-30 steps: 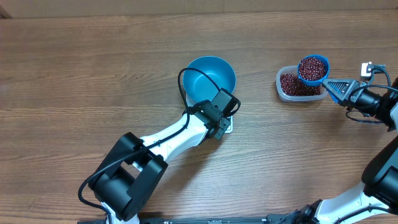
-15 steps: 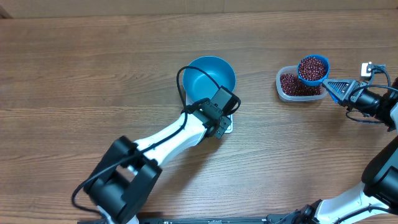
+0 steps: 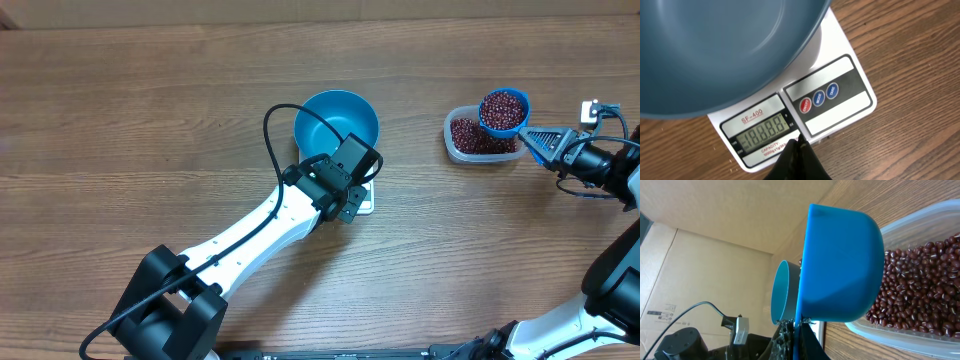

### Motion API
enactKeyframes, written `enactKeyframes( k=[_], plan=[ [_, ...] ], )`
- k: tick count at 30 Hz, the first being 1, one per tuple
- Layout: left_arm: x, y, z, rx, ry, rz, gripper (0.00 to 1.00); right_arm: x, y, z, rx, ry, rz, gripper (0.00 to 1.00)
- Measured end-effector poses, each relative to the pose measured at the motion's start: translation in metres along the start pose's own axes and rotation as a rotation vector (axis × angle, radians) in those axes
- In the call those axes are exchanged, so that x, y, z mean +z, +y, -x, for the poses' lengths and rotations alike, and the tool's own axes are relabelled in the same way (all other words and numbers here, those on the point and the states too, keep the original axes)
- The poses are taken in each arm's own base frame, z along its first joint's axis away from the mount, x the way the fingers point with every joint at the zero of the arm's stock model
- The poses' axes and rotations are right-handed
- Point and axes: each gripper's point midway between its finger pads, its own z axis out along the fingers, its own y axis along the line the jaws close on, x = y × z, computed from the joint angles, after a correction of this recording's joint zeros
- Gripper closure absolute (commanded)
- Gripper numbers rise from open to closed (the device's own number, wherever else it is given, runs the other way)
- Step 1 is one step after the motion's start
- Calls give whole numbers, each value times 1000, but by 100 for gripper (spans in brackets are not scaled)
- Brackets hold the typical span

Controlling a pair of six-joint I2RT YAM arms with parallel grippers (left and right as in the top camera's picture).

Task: Scoop item into bowl and weigh 150g on scale
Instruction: 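Pull the left gripper back from the scale toward the table front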

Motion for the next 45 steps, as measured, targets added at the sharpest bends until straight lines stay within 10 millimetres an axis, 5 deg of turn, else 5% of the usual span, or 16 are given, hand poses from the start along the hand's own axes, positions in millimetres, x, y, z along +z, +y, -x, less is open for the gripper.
enactKeyframes(
  k=[10,34,45],
  plan=[
    [0,17,-21,-76,90,52,96,0,0,0,0,-1,-1,96],
    [-2,28,-17,-131,90,59,96,0,-2,0,1,2,-11,96],
    [-36,48,38,-196,-15,45,96,0,-4,4,-33,-6,-18,96]
  ],
)
